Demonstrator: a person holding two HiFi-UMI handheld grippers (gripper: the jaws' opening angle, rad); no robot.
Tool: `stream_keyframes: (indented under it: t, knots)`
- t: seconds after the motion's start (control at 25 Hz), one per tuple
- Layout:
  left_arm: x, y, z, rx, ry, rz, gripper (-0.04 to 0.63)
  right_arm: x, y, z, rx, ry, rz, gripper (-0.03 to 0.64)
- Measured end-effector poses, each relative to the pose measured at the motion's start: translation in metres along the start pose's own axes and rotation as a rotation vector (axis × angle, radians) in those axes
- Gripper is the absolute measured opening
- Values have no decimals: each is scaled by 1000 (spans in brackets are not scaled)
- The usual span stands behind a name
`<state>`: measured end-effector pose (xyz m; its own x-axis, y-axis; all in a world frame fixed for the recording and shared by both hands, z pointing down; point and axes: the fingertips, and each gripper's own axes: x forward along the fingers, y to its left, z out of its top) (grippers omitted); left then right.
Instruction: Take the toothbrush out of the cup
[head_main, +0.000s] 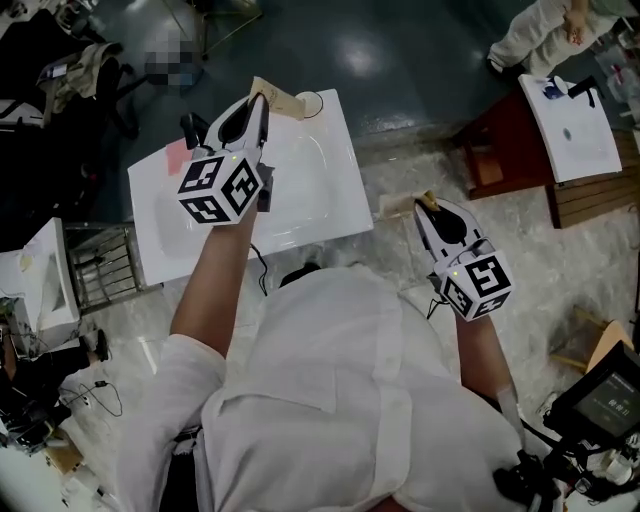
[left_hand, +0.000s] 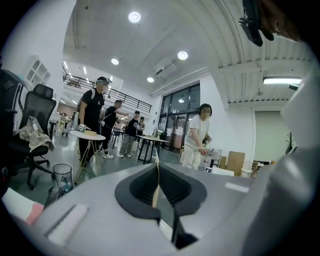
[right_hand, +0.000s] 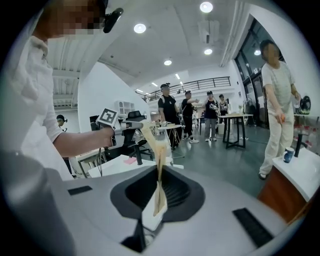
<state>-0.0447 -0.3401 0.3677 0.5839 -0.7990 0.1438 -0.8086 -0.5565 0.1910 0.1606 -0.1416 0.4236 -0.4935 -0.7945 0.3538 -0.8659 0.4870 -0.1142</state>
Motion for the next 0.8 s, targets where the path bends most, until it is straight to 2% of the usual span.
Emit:
stream_keyframes:
  t: [0.32,0.68,0.8]
  knots:
    - [-63,-24,-4,12,13,26,8,-5,0,-5,-12,-4,64,28]
    - [-137,-59,-26,11,44,3,8,1,17,-12,-54,8,133,28]
    - [-162,-69,-37,25,56,-38,9,2,34,-13,-67,6,143,28]
